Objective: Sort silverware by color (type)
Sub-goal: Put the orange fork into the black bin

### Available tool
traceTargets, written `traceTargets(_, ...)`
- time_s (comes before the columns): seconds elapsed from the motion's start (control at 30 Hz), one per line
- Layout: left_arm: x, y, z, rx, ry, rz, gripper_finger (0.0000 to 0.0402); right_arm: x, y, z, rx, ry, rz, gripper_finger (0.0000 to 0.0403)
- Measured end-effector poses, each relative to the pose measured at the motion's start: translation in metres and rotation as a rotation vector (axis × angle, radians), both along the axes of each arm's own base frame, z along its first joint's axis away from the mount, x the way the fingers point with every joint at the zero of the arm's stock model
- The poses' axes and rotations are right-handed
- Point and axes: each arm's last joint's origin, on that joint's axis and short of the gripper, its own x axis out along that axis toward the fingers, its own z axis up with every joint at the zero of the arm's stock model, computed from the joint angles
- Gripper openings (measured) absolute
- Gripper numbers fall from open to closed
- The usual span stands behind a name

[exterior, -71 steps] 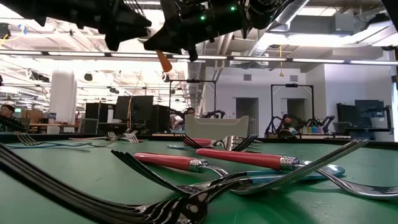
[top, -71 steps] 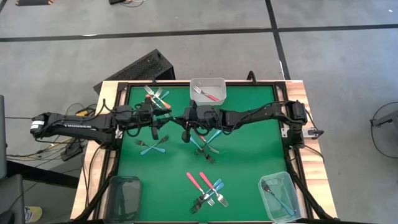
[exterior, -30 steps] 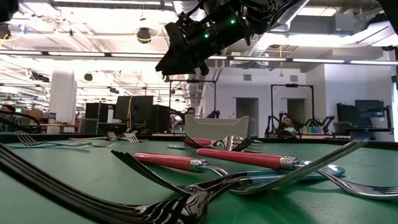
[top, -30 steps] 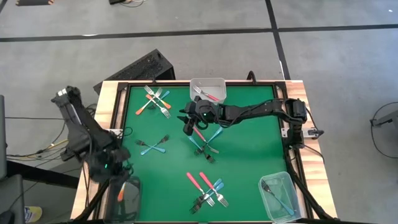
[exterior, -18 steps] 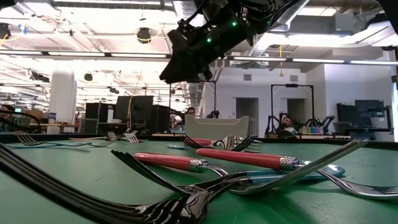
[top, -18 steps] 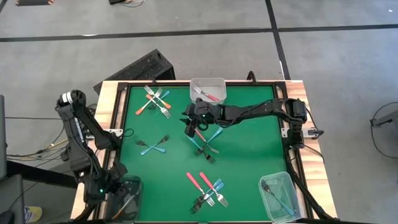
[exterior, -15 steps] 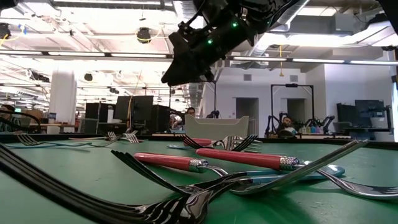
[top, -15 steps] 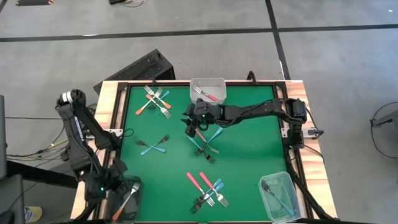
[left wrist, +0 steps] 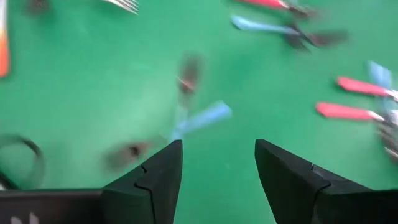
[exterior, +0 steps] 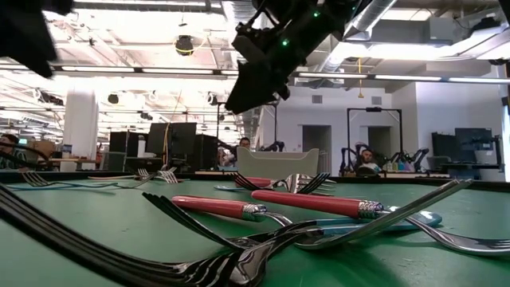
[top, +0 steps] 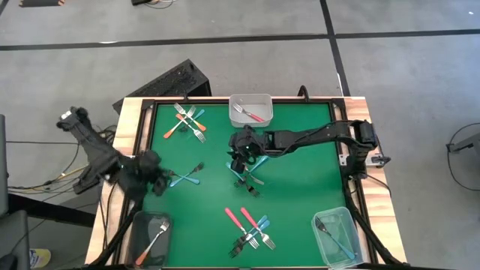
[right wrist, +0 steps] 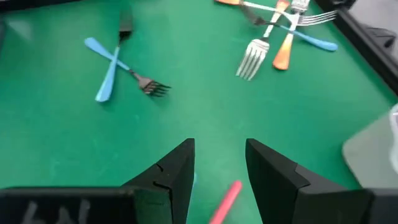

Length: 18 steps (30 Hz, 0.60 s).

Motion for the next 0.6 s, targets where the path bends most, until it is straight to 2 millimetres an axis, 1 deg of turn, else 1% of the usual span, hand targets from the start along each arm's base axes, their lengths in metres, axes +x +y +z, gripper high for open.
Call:
traceTargets(0.13,0.002,0.036,-0.014,0.068,-0.025,0.09,0.0187,-0.004,-0.001,-0.001,-0.013,0.042,-0.017,0.017)
traceTargets(0.23,0.011,0.057,-0.02,0.092,-0.09,0.114,0.0187,-0.005,-0.004,0.001,-0.017,0.038,-0.03,0.017)
traceTargets(0.33,0.024,0.078,-0.024,0.109,-0.129,0.112,0.0187,-0.006,-0.008,-0.001,-0.025,0.056,-0.032,0.017)
traceTargets(0.43,0.035,0.103,-0.031,0.148,-0.091,0.129,0.0187,-0.006,-0.013,-0.001,-0.037,0.059,-0.033,0.017)
traceTargets(0.6,0.044,0.151,-0.046,0.228,0.086,0.208,0.0187,-0.008,-0.017,-0.002,-0.04,0.079,-0.039,0.0169)
